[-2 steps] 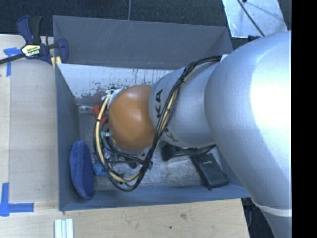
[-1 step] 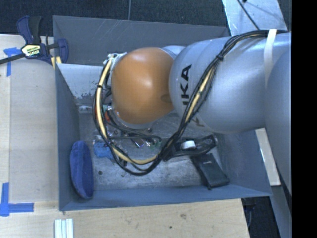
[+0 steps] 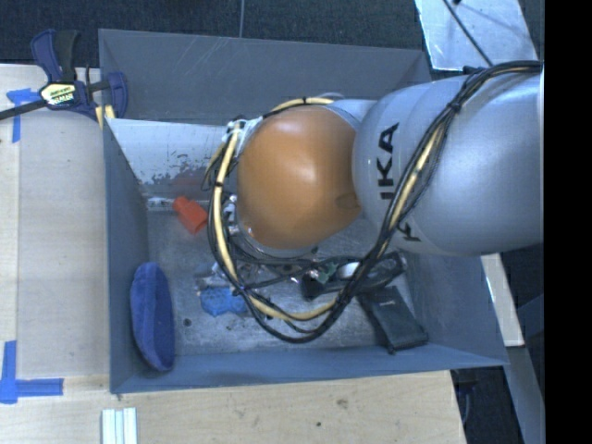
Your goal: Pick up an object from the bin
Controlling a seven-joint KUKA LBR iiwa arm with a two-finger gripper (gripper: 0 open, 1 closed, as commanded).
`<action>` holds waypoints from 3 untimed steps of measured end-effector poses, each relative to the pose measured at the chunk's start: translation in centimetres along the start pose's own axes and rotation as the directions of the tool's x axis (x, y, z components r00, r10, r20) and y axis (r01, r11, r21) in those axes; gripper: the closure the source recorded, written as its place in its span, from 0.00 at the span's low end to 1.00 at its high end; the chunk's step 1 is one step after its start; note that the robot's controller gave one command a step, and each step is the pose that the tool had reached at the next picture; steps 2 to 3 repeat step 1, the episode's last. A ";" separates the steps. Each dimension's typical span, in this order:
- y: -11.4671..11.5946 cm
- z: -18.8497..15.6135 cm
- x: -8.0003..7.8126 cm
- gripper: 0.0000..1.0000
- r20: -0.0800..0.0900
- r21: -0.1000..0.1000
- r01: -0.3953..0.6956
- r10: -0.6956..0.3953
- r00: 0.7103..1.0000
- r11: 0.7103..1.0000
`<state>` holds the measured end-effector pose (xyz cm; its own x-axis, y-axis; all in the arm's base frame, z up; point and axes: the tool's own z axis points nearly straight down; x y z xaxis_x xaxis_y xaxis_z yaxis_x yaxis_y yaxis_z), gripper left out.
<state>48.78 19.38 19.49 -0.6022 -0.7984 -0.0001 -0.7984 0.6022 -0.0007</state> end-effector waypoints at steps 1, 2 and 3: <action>0.5 -7.3 -2.1 1.00 0.007 0.006 0.407 -0.407 0.913 0.913; 0.5 -7.3 -2.1 1.00 0.007 0.006 0.407 -0.407 0.913 0.913; 0.5 -7.3 -2.1 1.00 0.007 0.006 0.407 -0.407 0.913 0.913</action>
Offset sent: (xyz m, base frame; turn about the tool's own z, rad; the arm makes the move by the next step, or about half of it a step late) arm 0.0071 0.0186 0.0709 -0.4198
